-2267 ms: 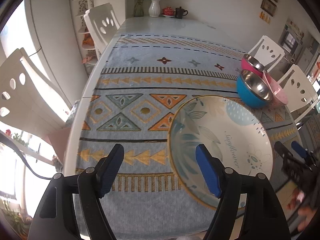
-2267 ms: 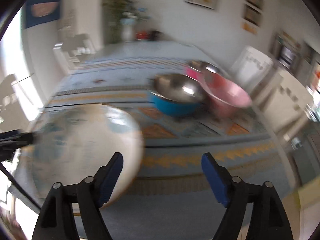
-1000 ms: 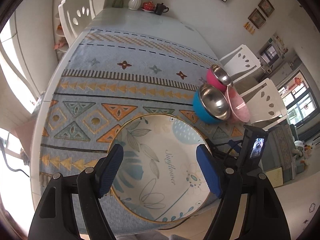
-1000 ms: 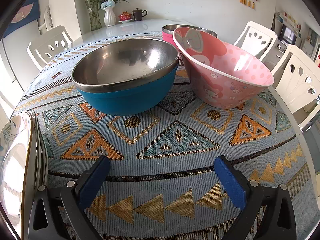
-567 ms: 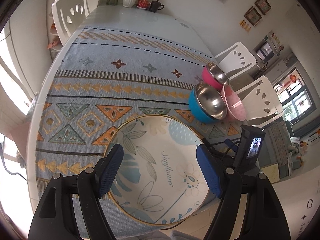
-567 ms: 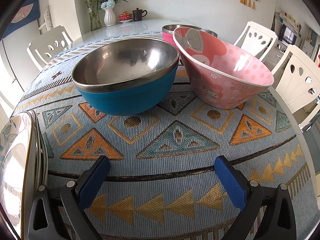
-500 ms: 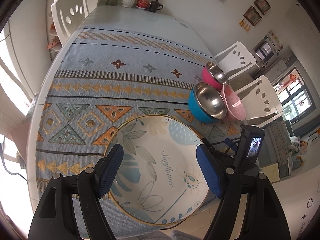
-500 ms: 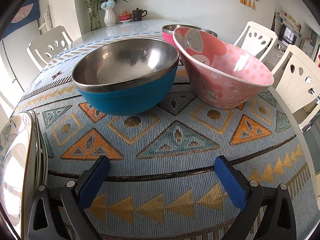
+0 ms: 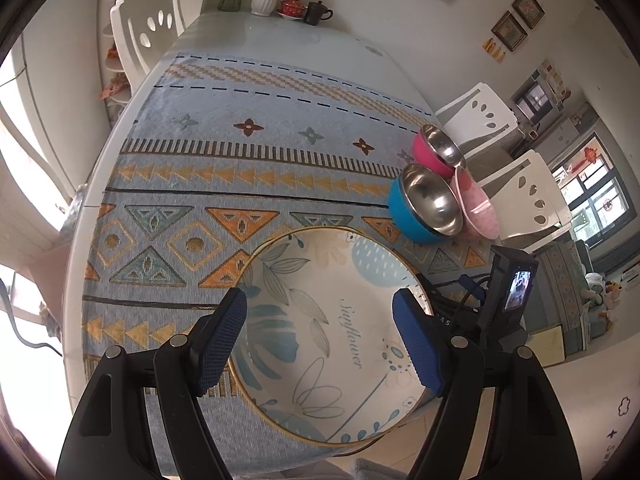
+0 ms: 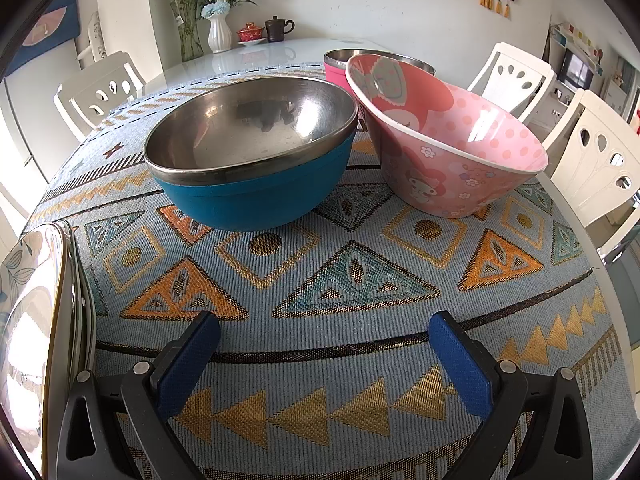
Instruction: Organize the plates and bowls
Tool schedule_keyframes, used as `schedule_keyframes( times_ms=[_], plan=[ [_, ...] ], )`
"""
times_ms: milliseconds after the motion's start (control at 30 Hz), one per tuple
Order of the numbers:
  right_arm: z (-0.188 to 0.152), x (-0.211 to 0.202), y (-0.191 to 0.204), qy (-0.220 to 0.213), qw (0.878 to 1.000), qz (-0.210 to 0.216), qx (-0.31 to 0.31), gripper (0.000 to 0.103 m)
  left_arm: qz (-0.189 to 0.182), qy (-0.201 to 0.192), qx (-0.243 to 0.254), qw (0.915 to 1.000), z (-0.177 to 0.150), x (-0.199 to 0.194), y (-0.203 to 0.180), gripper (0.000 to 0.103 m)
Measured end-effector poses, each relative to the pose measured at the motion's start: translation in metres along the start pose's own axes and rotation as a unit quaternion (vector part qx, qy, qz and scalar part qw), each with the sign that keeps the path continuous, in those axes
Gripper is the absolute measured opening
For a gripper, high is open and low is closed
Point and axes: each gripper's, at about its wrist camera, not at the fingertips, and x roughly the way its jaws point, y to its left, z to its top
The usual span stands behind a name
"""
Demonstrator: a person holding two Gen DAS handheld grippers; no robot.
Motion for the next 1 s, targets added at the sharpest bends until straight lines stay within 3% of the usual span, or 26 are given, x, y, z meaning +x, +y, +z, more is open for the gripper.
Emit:
schedule_keyframes(
  times_ms=[367,667,800,1000],
  plan=[
    [0.0,0.0,0.0,0.0,1.0,0.0,0.0,0.103,-0.003,-0.013,0.002,0.9999,-0.002,-0.004,0.012,0.074],
    [0.0,-0.001,0.0,0.0,1.0,0.001,0.0,0.103,0.046,-0.004,-0.004,0.9989,-0.016,-0.002,0.019,0.074],
    [0.0,0.0,0.0,0.0,1.0,0.001,0.0,0.103,0.068,-0.018,-0.033,0.997,-0.02,-0.003,0.02,0.074],
    [0.001,0.0,0.0,0.001,1.0,0.001,0.0,0.103,0.083,-0.05,-0.059,0.9935,-0.004,0.008,-0.014,0.074]
  ],
)
